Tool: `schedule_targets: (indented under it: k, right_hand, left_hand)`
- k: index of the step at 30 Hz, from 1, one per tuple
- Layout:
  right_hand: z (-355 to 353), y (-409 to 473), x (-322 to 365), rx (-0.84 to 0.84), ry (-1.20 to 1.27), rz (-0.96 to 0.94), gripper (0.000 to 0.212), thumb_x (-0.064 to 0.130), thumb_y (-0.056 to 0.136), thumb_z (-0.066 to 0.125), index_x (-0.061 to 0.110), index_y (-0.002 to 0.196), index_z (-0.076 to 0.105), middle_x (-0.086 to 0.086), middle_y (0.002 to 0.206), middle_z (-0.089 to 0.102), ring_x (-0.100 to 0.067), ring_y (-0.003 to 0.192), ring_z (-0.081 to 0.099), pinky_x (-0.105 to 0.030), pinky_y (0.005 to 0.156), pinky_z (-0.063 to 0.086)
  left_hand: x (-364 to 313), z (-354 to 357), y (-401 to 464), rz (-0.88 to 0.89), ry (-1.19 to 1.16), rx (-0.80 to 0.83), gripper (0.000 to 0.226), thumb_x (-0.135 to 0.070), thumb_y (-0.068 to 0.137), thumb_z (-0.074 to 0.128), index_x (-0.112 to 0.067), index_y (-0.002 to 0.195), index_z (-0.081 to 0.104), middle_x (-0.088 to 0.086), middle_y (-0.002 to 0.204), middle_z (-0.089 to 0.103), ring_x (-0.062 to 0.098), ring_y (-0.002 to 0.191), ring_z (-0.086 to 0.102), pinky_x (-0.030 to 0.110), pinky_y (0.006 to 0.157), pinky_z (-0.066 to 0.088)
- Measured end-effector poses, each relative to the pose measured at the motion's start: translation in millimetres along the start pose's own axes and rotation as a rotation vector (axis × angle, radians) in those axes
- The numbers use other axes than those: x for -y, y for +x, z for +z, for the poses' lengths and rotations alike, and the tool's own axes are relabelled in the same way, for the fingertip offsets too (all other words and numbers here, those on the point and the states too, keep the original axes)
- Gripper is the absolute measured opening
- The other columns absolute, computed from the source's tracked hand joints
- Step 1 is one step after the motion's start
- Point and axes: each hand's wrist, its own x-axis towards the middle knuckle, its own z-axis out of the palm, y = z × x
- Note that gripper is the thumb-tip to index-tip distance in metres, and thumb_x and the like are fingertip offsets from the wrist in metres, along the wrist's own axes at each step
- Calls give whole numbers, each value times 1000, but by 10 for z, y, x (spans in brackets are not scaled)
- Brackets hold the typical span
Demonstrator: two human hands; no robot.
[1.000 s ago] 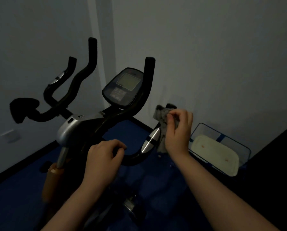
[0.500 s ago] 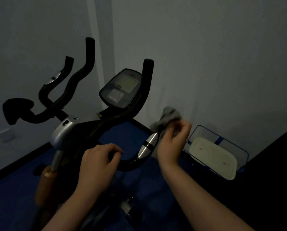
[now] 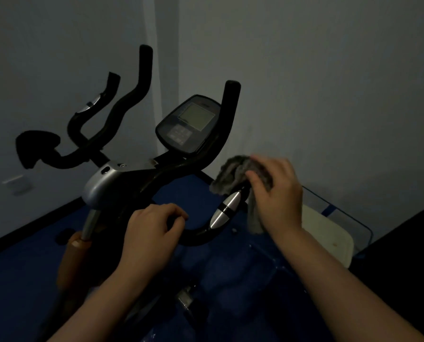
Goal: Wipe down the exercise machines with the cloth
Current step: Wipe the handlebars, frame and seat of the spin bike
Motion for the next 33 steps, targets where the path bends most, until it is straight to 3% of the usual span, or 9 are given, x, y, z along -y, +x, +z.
schedule_targets:
  k: [4, 8, 13, 18, 22, 25, 28, 31, 33]
  right_hand:
    - [101, -117, 176, 176, -261, -68, 18, 19, 89, 66, 17, 106, 72, 0, 91, 53, -17, 72, 57, -22, 61, 40]
    - [65, 60, 237, 429, -301, 57, 22, 34, 95, 56, 26, 107, 73, 0, 97, 55, -17, 84, 57, -27, 69, 43]
    - [201, -177, 317, 311, -386, -67, 20, 35, 94, 57, 22, 98, 73, 2, 95, 51, -20, 73, 58, -27, 57, 37]
    - [175, -226, 206, 312, -263, -166, 39, 41, 95, 47, 19, 123, 63, 2, 107, 48, -15, 87, 56, -32, 65, 48]
    - [160, -421, 111, 235, -136, -228, 29, 29, 93, 52, 15, 112, 69, 3, 111, 48, -13, 97, 51, -32, 81, 49]
    - [311, -687, 277, 301, -152, -236, 25, 28, 94, 53, 14, 105, 71, 2, 106, 52, -13, 91, 54, -29, 73, 52]
    - [336, -611, 287, 356, -327, -445, 16, 27, 89, 60, 19, 96, 73, 2, 93, 59, -18, 81, 53, -34, 64, 44]
    - [229, -442, 223, 180, -426, -323, 13, 31, 84, 64, 28, 90, 75, 7, 89, 62, -16, 86, 47, -29, 75, 23]
    - [302, -549, 322, 132, -422, -245, 13, 31, 84, 62, 27, 85, 75, 7, 85, 61, -16, 89, 46, -30, 82, 21]
  left_hand:
    - [16, 1, -18, -19, -21, -14, 16, -16, 86, 65, -30, 82, 71, -28, 68, 52, 0, 71, 54, 35, 79, 45]
    - [14, 2, -27, -14, -55, -25, 17, -15, 86, 65, -31, 82, 70, -27, 71, 54, 3, 74, 56, 37, 82, 45]
    - [22, -8, -43, 0, -89, -50, 13, -21, 85, 61, -30, 81, 70, -26, 68, 52, -1, 70, 52, 37, 79, 46]
    - [23, -13, -32, -5, -86, -31, 18, -30, 81, 52, -31, 82, 70, -24, 67, 51, 3, 70, 51, 36, 80, 45]
    - [42, 5, -27, 8, -86, -58, 14, -24, 85, 58, -29, 82, 71, -26, 65, 48, -1, 66, 47, 34, 78, 43]
    - [51, 14, -27, -25, -208, -126, 15, -20, 86, 58, -28, 80, 70, -25, 71, 56, 1, 73, 55, 30, 74, 43]
    - [136, -48, -83, -34, -238, -238, 16, -25, 86, 52, -28, 82, 67, -18, 80, 63, 1, 81, 57, 28, 78, 43]
    - [291, -139, -155, 48, -28, -268, 20, -30, 86, 46, -23, 87, 65, -11, 82, 63, 8, 79, 56, 30, 80, 39]
    - [415, -159, -193, 45, 126, -319, 22, -30, 86, 45, -22, 88, 65, -8, 84, 64, 14, 81, 57, 27, 82, 32]
